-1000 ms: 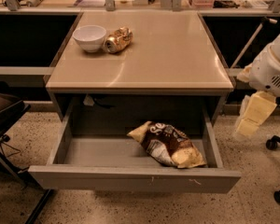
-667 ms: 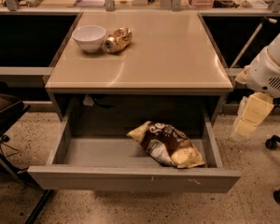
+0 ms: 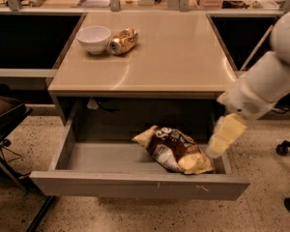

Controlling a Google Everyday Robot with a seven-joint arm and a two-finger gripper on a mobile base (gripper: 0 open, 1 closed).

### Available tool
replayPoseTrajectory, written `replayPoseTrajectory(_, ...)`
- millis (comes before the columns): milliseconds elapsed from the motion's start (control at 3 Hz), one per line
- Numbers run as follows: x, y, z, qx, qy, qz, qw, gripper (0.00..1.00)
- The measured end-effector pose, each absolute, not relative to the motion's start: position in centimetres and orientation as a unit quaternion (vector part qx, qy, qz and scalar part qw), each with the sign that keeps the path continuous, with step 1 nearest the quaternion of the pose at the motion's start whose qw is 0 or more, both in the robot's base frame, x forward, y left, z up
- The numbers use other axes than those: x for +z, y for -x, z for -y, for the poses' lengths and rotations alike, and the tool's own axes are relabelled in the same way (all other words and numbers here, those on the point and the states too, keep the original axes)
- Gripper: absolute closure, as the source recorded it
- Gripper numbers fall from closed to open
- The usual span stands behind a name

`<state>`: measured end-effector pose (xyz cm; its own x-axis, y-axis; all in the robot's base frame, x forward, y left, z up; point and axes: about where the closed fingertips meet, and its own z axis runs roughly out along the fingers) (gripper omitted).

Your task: Pick brown chip bag from top drawer and place on counter

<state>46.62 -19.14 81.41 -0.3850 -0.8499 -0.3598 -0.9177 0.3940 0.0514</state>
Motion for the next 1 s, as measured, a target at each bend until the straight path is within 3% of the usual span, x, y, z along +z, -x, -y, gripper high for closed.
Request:
replayPoseTrajectory(333,75.5,-49.4,13.0,0.153,0.52,-0.827,0.15,0.0)
replayPoseTrajectory(1000,75.0,-51.3,12.6,0.148,0.477,-0.848,0.177,0.0)
